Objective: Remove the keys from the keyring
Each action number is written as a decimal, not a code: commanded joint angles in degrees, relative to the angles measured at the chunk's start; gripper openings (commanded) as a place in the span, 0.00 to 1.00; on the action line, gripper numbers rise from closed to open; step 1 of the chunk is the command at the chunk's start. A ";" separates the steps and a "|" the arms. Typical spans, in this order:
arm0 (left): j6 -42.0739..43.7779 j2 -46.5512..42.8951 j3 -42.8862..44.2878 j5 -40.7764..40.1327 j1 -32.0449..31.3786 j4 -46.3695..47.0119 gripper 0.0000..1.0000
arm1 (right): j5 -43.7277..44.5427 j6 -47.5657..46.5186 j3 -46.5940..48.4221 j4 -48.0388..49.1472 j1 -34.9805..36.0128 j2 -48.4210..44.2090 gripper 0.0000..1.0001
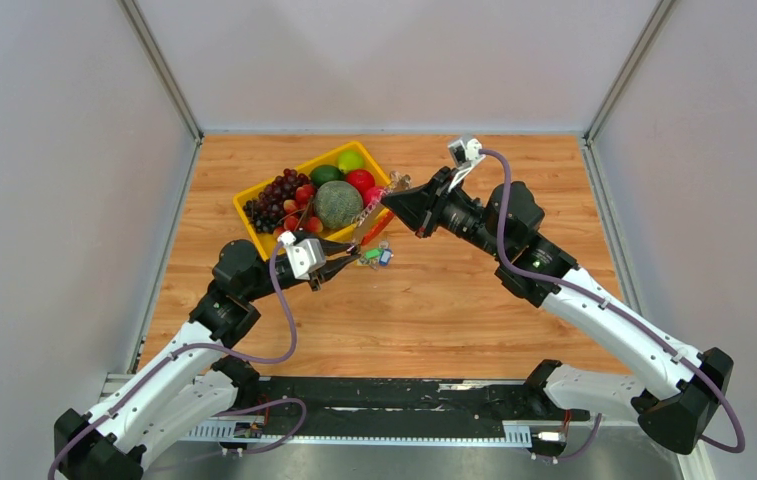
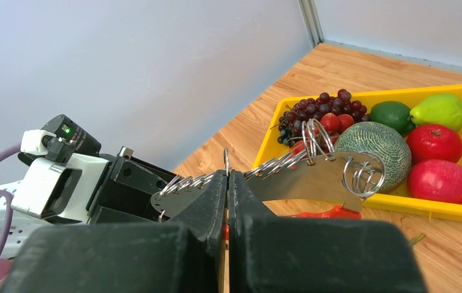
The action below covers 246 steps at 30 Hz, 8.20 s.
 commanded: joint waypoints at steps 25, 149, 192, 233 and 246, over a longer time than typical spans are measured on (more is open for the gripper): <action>4.72 -0.41 2.74 -3.31 0.08 -3.15 0.00 | 8.53 -1.69 -19.00 -0.39 0.23 -13.09 0.48; 25.92 5.95 29.15 -44.93 -44.38 -44.08 0.00 | -26.63 -23.70 -25.74 14.28 4.96 -19.19 0.38; 23.75 0.64 24.35 -45.20 -44.48 -41.38 0.00 | -27.97 -17.78 -24.03 18.33 8.06 -20.03 0.00; 30.10 2.56 22.45 -54.24 -44.48 -34.83 0.00 | -29.33 -10.90 -20.88 13.25 8.17 -8.02 0.00; 29.11 1.28 20.96 -57.43 -44.48 -34.27 0.00 | -23.77 -13.19 -22.79 12.50 8.14 -9.47 0.39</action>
